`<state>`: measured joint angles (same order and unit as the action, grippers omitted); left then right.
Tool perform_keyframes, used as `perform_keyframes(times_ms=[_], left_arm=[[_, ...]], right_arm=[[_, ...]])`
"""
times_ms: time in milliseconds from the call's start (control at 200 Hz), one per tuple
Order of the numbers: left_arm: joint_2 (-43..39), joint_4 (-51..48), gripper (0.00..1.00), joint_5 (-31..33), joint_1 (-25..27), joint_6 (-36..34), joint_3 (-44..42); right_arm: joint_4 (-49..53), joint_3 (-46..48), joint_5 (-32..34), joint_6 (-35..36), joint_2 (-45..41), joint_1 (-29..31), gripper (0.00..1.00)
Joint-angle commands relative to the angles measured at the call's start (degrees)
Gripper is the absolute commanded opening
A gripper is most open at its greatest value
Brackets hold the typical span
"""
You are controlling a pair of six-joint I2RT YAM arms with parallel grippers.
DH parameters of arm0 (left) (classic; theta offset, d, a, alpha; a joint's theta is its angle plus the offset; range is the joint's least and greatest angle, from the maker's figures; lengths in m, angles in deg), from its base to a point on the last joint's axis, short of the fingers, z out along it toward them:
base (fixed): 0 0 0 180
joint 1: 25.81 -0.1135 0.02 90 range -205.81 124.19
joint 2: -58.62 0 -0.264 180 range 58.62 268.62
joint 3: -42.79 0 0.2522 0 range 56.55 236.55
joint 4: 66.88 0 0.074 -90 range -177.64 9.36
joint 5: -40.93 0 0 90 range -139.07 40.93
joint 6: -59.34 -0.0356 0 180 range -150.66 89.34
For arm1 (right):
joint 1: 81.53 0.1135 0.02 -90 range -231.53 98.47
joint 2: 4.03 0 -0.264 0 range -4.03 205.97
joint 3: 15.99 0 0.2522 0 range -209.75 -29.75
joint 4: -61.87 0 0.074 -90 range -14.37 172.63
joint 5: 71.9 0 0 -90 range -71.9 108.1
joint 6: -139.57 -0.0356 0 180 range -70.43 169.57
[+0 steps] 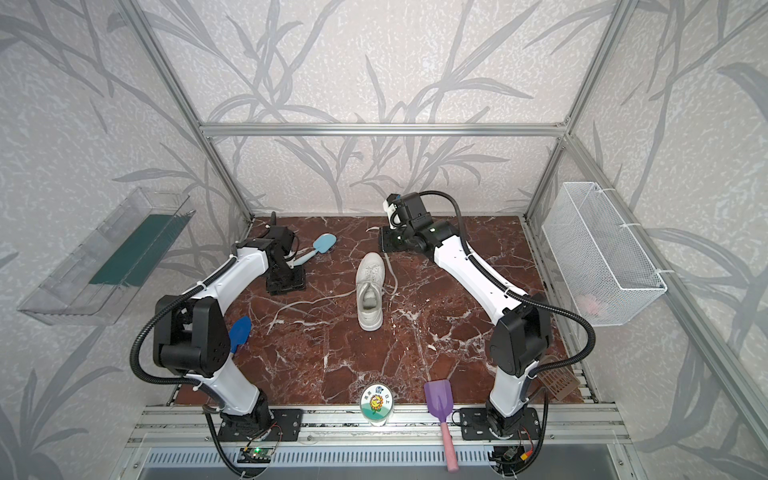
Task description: Tie the shoes
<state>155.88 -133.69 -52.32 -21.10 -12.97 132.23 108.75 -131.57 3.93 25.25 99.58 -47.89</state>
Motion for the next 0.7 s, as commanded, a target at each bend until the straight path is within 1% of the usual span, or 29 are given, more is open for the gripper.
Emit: perform_keyframes(times_ms=[0, 220, 430, 695], left_arm=[[-2.5, -0.1, 0.59, -0.5, -0.3, 0.3, -1.0], [-3.7, 0.4, 0.59, -0.9, -0.3, 0.7, -3.0], [-5.4, 1.0, 0.59, -1.0, -0.6, 0.9, -5.4], [-7.4, 2.6, 0.59, -2.7, -0.8, 2.1, -8.6]], right_arm=[[-0.3, -4.0, -2.0, -1.9, 2.6, 1.6, 0.0], [-3.2, -11.3, -5.5, -6.7, 9.0, 4.7, 0.0], [-2.3, -18.4, -6.4, -8.5, 14.1, 7.1, 0.0], [-1.4, -24.1, -6.6, -10.4, 19.4, 8.8, 0.0]])
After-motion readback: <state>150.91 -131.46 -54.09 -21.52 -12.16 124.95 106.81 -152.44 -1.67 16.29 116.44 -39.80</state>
